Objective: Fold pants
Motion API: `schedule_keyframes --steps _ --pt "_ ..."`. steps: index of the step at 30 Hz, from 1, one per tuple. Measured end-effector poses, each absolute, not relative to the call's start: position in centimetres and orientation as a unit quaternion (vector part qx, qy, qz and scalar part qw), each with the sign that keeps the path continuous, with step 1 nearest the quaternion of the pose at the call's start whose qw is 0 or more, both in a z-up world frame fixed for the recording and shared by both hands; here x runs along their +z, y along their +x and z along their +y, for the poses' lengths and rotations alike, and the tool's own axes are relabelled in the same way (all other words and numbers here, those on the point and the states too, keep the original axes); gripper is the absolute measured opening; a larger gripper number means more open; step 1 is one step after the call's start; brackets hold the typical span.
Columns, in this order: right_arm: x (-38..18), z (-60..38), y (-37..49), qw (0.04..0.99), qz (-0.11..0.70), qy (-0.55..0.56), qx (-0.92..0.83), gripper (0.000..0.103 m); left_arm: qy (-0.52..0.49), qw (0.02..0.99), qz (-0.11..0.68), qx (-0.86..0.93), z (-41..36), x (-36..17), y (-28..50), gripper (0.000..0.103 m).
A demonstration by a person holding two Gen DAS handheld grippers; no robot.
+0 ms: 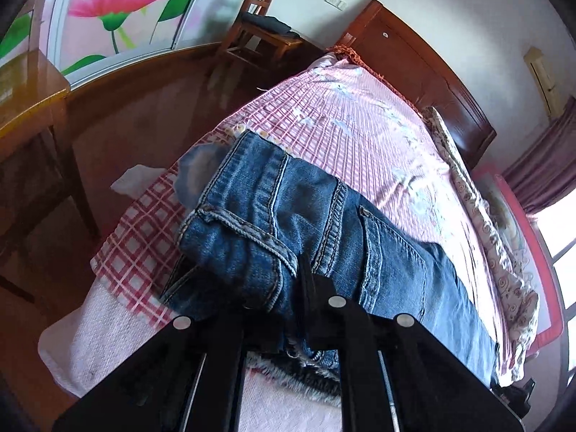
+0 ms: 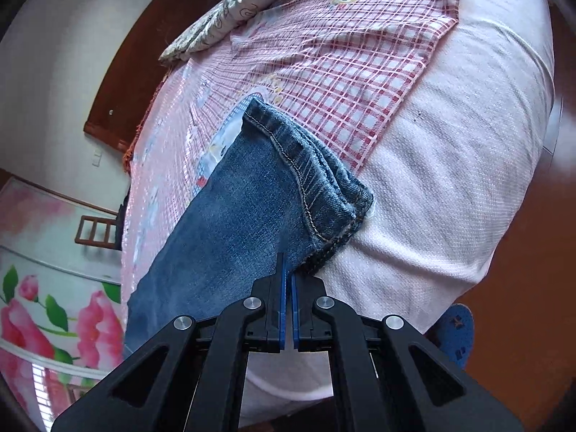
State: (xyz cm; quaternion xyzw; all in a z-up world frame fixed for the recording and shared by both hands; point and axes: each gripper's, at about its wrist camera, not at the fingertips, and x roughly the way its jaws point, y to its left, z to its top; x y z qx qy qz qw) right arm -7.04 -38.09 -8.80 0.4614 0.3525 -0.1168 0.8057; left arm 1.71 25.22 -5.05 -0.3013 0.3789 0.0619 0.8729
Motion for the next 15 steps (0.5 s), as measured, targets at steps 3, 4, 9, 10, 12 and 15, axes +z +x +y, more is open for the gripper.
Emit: schedule_keyframes --steps 3,4,9,10,12,15 --pt "-9.7 -38.2 -6.7 0.804 0.357 0.46 -0.119 0.001 -0.291 0.867 0.398 0.069 25.1 -6.8 2.0 0.009" --pt "-9.6 -38.2 -6.7 0.804 0.358 0.461 -0.117 0.001 -0.286 0.872 0.392 0.064 25.1 -7.1 2.0 0.009" --pt "-8.6 -38.1 -10.5 0.747 0.345 0.55 -0.14 0.044 -0.242 0.87 0.412 0.124 24.8 -4.0 1.8 0.057" --pt "-7.8 -37.5 -11.4 0.756 0.326 0.552 -0.133 0.044 -0.196 0.886 0.384 0.172 24.3 -2.3 0.6 0.082" --pt "-5.8 -35.5 -11.6 0.784 0.299 0.536 -0.092 0.044 -0.131 0.909 0.324 0.228 23.2 0.5 -1.6 0.088" --pt "-3.8 -31.2 -6.8 0.801 0.294 0.521 0.024 0.044 -0.112 0.934 0.289 0.177 21.0 2.4 -1.3 0.098"
